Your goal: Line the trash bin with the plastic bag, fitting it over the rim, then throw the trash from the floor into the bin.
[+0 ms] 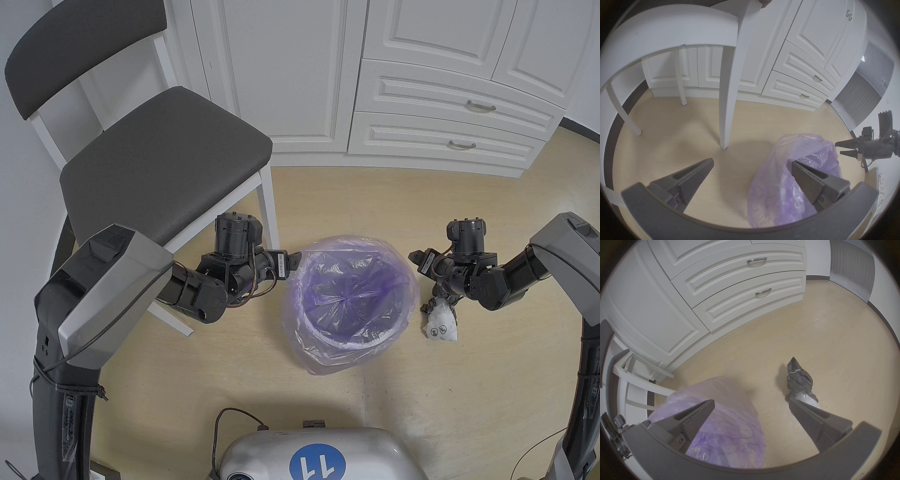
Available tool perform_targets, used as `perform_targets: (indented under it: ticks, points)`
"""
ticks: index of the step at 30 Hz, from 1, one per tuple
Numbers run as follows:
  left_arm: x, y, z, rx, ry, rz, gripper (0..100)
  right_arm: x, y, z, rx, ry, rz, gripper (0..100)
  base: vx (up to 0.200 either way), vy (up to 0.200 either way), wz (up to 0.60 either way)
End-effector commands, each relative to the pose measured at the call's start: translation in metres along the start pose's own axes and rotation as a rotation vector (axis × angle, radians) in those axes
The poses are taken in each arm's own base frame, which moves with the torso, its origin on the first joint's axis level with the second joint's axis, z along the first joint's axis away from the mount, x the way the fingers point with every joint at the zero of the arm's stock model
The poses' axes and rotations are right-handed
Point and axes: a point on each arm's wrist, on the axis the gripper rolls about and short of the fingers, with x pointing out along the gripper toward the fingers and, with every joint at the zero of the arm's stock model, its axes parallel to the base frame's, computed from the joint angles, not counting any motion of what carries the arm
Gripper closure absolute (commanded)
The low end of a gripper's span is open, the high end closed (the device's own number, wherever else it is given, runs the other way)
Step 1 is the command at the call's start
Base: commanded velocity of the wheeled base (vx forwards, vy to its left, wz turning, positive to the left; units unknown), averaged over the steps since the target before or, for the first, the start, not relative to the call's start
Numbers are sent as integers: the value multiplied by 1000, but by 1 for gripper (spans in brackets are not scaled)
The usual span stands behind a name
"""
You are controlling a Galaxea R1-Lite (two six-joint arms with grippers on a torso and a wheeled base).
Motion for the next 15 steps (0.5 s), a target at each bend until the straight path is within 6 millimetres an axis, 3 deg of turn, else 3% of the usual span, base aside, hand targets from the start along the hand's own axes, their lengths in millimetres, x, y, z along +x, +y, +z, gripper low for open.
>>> perform_targets:
  ticks: [1, 15]
  points:
    - [15, 1, -7, -4, -2, 2, 0, -2, 1, 2, -1, -3, 4, 0, 0, 0, 0]
    - [54, 11, -24, -22, -10, 16, 0, -1, -1, 3, 3, -7, 2, 0, 0, 0, 0]
